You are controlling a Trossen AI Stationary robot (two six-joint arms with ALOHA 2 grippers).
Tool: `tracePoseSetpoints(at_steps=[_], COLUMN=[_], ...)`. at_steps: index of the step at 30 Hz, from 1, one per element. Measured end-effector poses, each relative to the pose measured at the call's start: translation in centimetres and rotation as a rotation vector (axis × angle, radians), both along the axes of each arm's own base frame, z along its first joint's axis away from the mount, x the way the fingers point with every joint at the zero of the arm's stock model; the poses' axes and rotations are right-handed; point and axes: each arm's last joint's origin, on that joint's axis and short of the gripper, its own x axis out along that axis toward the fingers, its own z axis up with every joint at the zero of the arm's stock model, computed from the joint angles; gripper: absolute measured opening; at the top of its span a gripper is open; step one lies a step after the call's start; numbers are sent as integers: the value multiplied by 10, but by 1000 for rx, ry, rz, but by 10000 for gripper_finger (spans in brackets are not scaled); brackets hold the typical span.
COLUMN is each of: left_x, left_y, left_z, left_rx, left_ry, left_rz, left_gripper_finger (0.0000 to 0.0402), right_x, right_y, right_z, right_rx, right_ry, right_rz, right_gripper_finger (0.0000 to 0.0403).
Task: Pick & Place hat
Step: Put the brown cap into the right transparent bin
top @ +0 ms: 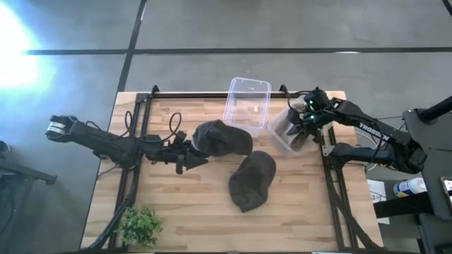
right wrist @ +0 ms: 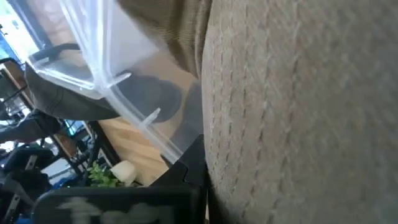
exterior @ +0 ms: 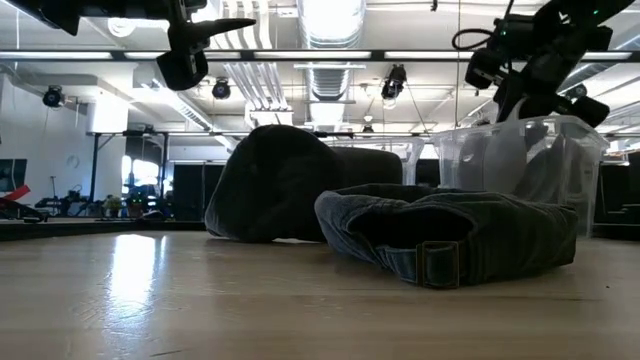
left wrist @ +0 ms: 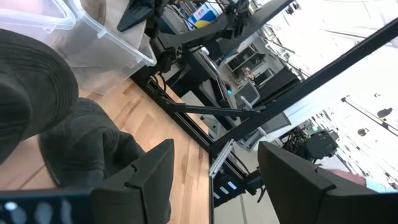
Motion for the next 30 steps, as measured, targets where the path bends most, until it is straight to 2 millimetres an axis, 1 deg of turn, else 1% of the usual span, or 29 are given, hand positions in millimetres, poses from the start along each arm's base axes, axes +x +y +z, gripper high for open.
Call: tracePoseSetpoints(at_steps=[4, 7, 10, 13, 16, 19, 24, 27, 30], left_x=[0, 0, 0, 0, 0, 0, 0, 0, 0], left_y=[0, 1, 1, 1, 1, 1, 1, 1, 2], left_z=[0, 0, 0, 0, 0, 0, 0, 0, 0], left_rx=[-8, -8, -8, -7, -6, -6, -7, -7, -7], left_ry=[0, 0, 0, 0, 0, 0, 0, 0, -1], left_rz=[17, 25, 25, 25, 25, 25, 25, 41, 63], left_gripper_finger=[225, 225, 225, 225, 225, 225, 225, 225, 225], right_x=[-2, -8, -16, -23, -27, -29, -34, -40, -46], right_y=[1, 4, 11, 18, 20, 18, 17, 19, 23], right_z=[7, 13, 15, 19, 25, 41, 76, 93, 104], right_rx=[-25, -19, 25, 63, 23, -88, -285, -347, -372], right_ry=[4, 52, 150, 225, 251, 261, 266, 319, 354], right_rz=[8, 11, 28, 38, 20, -24, -50, -59, -30], right_gripper_finger=[29, 33, 51, 79, 105, 124, 141, 142, 144])
